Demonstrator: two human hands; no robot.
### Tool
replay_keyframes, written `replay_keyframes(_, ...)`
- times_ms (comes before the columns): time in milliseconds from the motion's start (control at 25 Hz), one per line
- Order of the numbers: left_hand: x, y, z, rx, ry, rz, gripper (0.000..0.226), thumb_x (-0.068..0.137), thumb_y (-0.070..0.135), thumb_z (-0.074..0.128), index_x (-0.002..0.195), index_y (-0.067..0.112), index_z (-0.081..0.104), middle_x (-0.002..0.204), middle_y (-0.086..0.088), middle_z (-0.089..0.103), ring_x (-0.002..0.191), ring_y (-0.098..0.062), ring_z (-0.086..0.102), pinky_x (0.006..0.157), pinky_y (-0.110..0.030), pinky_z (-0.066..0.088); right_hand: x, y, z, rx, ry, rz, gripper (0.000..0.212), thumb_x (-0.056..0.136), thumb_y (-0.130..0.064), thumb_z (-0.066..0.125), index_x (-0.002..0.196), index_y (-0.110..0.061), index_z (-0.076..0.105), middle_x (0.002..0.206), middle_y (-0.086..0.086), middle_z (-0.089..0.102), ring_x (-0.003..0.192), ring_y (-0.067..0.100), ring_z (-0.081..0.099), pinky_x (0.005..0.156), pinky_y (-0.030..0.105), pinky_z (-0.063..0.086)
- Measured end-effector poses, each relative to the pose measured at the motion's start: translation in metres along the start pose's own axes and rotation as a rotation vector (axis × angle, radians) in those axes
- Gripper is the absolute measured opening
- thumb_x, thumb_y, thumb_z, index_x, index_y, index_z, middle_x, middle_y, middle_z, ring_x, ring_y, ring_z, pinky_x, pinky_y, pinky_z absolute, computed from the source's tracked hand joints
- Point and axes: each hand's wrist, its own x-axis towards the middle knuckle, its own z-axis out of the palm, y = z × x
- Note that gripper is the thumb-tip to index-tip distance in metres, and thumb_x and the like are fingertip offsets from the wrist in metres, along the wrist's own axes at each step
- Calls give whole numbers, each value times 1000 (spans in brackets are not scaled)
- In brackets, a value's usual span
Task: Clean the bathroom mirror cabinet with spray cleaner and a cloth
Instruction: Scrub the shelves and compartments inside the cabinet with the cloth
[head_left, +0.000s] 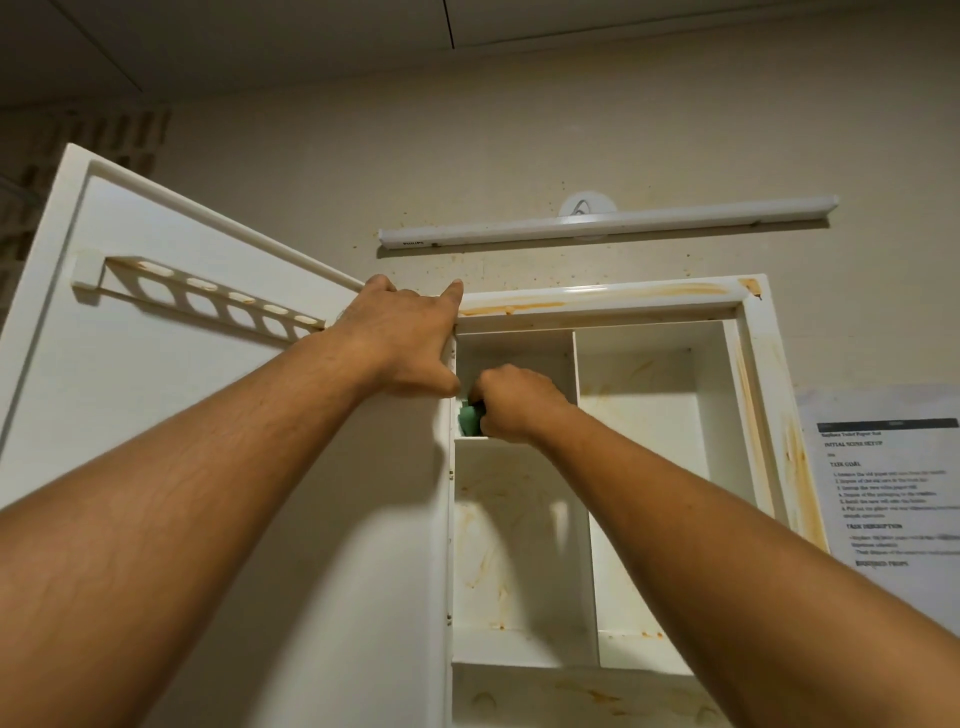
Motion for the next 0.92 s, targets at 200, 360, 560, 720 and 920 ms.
replay_keyframes(200, 3, -1, 1, 1, -10, -1, 103, 87, 54, 61, 163, 14, 4, 92, 3, 50, 94, -20, 47, 114, -49, 33, -4, 6, 16, 220, 369, 247, 17, 91, -12, 72, 108, -13, 71, 100, 6, 69, 90, 25, 67, 84, 40, 59)
replay_keyframes(360, 2, -2, -1, -14, -26, -15, 102, 89, 54, 61, 163, 15, 2, 89, 2, 49, 93, -21, 48, 113, -48, 33, -3, 1, 8, 163, 116, 96, 18, 91, -14, 69, 109, -18, 72, 91, 2, 67, 81, 22, 65, 81, 43, 59)
replay_keyframes(560, -1, -1, -4, -18, -40, -20, 101, 89, 53, 60, 163, 15, 3, 93, 0, 56, 99, -25, 56, 113, -49, 34, -12, -1, 12, 164, 315, 292, 14, 92, -21, 73, 102, -11, 70, 90, 5, 67, 78, 22, 62, 68, 32, 49)
replay_keyframes(720, -1, -2, -3, -23, -29, -23, 100, 88, 53, 59, 163, 15, 4, 90, -1, 57, 95, -26, 55, 111, -48, 35, -9, 0, 11, 254, 307, 228, 18, 94, -14, 70, 112, -15, 71, 100, 4, 69, 88, 22, 66, 80, 34, 56)
replay_keyframes(920, -1, -1, -3, -12, -25, -23, 100, 90, 53, 60, 163, 16, 2, 90, 0, 56, 94, -23, 53, 113, -49, 35, -4, -9, 11, 166, 196, 178, 18, 92, -19, 72, 109, -14, 72, 92, 5, 67, 82, 23, 66, 80, 43, 60)
